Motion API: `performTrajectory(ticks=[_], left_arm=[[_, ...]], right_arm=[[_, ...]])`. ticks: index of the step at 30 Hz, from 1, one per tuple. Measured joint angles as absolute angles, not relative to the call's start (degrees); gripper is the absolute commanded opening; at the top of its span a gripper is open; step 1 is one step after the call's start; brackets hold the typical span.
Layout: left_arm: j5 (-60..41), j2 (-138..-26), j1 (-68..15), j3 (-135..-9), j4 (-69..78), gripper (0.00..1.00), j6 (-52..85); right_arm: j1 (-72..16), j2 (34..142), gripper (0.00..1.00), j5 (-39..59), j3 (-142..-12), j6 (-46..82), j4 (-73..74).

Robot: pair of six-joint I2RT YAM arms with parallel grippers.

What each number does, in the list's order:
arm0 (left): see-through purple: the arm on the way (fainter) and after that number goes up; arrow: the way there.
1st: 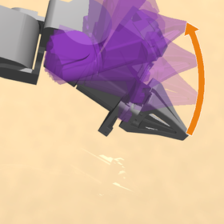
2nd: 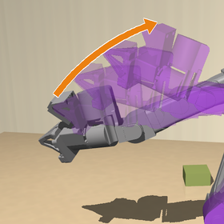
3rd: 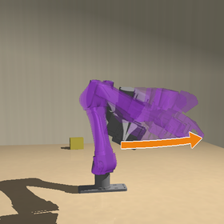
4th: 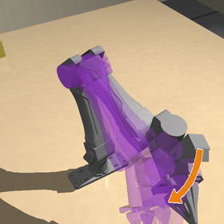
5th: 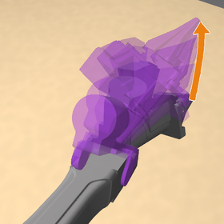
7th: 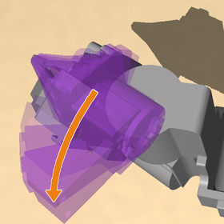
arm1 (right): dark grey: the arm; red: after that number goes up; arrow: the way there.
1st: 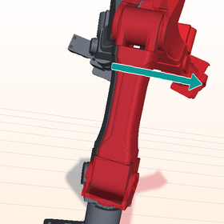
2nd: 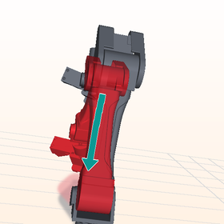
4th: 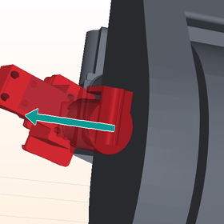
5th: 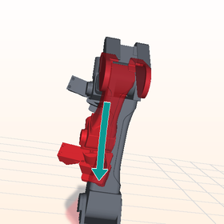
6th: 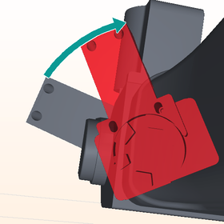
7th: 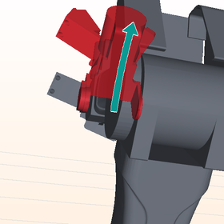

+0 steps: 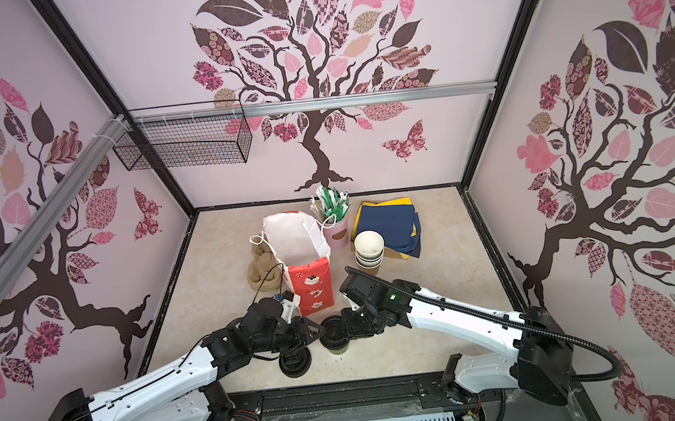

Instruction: Pack the takeout coffee

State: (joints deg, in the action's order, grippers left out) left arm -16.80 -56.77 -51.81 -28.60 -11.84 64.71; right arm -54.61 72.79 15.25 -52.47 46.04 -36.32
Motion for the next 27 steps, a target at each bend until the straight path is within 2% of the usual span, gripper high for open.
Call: performTrajectory(ticks=[10, 27], left_arm=[[-16.8, -56.2, -51.8, -28.6, -12.6, 0.40, 64.2], [-17.2, -56.2, -51.8, -28.6, -12.7, 0.41, 64.1]], right_arm=[[-54.7, 69.4, 0.41, 13.4, -53.4, 46.3, -35.5], [-53.9, 70.3, 0.28, 9.1, -51.9, 50.4, -30.8]])
